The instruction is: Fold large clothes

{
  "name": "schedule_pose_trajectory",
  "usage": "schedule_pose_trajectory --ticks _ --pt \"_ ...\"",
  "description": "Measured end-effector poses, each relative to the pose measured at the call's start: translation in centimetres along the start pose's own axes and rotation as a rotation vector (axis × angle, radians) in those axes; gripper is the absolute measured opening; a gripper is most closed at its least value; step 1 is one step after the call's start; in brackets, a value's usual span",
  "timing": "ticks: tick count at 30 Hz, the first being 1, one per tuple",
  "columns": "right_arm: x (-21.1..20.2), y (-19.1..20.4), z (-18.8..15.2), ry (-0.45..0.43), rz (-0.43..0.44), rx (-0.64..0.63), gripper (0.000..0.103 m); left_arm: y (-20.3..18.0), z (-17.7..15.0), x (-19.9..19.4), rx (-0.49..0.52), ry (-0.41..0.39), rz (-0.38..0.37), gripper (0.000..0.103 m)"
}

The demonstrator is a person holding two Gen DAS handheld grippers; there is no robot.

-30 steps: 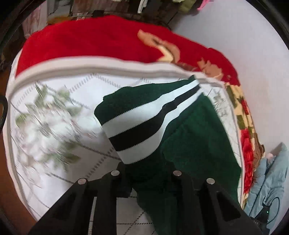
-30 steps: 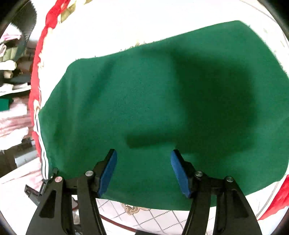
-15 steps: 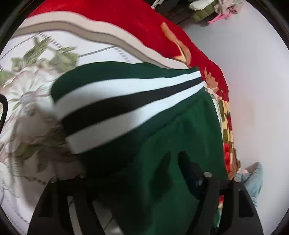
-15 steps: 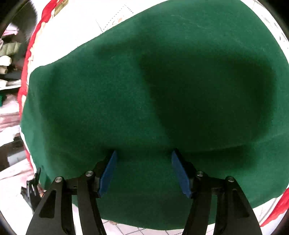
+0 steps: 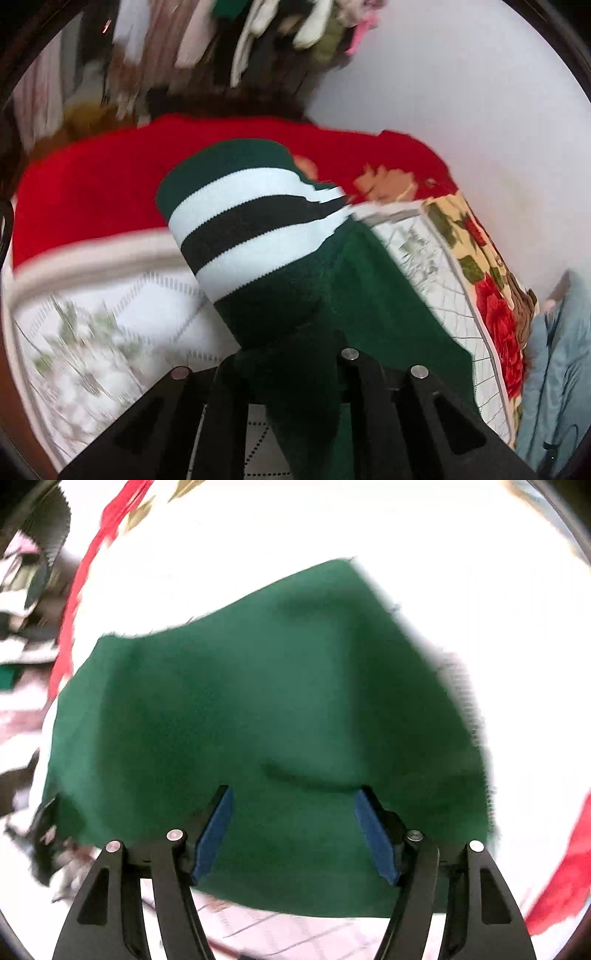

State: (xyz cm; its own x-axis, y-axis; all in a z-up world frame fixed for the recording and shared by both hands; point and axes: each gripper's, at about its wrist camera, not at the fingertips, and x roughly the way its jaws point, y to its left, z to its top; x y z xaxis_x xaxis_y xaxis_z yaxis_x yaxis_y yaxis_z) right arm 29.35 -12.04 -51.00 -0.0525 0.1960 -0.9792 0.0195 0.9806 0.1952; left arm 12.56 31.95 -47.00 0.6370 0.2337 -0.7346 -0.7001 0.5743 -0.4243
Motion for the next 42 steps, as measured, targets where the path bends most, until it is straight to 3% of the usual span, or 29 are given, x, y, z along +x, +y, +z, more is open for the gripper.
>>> schedule_pose_trajectory --ticks 2,3,7,11,17,24,26,28,30,34,38,40,41,42 --pt "-1.7 -3.3 -0.5 -0.089 -0.066 0.064 0.088 -1.6 0.5 -1.5 0.058 -0.028 -0.007 0.009" --pt "-1.6 -5.0 -1.0 -0.103 -0.079 0.095 0.088 -2.8 0.6 -2.4 0.098 -0.041 -0.017 0.009" --pt "4.5 -8.2 -2.4 0.074 0.045 0.173 0.087 -8.6 -0.9 -5.4 0.290 -0.081 -0.084 0.009" --pt "5.7 -8.7 -3.3 0.032 0.134 0.183 0.088 -15.2 -4.0 -7.3 0.490 -0.088 -0.174 0.009" --pt "4.1 -14.2 -4.9 0.041 0.265 0.183 0.088 -23.5 -13.4 -10.5 0.773 -0.031 -0.360 0.008" --pt "3.6 -16.6 -5.5 0.053 0.363 0.185 0.088 -28.8 -26.5 -10.8 1.025 0.161 -0.561 0.008" --pt "3.3 -18.4 -5.8 0.059 0.389 0.185 0.088 -28.8 -30.4 -10.1 1.125 0.221 -0.569 0.008" --pt "3.5 -19.6 -5.7 0.076 0.415 0.209 0.085 -28.4 -32.0 -10.0 1.176 0.204 -0.563 0.008" --pt "3.3 -20.7 -5.3 0.086 0.416 0.214 0.071 -28.3 -32.1 -9.6 1.174 0.211 -0.541 0.009" --pt "2.1 -23.3 -6.1 0.097 0.450 0.258 0.070 -28.3 -31.5 -9.4 1.215 0.246 -0.473 0.013" --pt "-0.7 -26.7 -7.0 0.055 0.395 0.322 0.071 -27.2 -33.5 -9.9 1.338 0.251 -0.411 0.017" --pt "-2.7 -28.2 -7.7 -0.001 0.366 0.325 0.073 -26.8 -33.9 -10.4 1.383 0.258 -0.391 0.027" --pt "-4.1 -29.1 -8.2 -0.040 0.350 0.329 0.080 -26.5 -33.9 -10.5 1.390 0.279 -0.390 0.045" --pt "-4.7 -29.5 -8.1 -0.057 0.352 0.335 0.087 -26.3 -33.8 -10.8 1.385 0.299 -0.397 0.077"
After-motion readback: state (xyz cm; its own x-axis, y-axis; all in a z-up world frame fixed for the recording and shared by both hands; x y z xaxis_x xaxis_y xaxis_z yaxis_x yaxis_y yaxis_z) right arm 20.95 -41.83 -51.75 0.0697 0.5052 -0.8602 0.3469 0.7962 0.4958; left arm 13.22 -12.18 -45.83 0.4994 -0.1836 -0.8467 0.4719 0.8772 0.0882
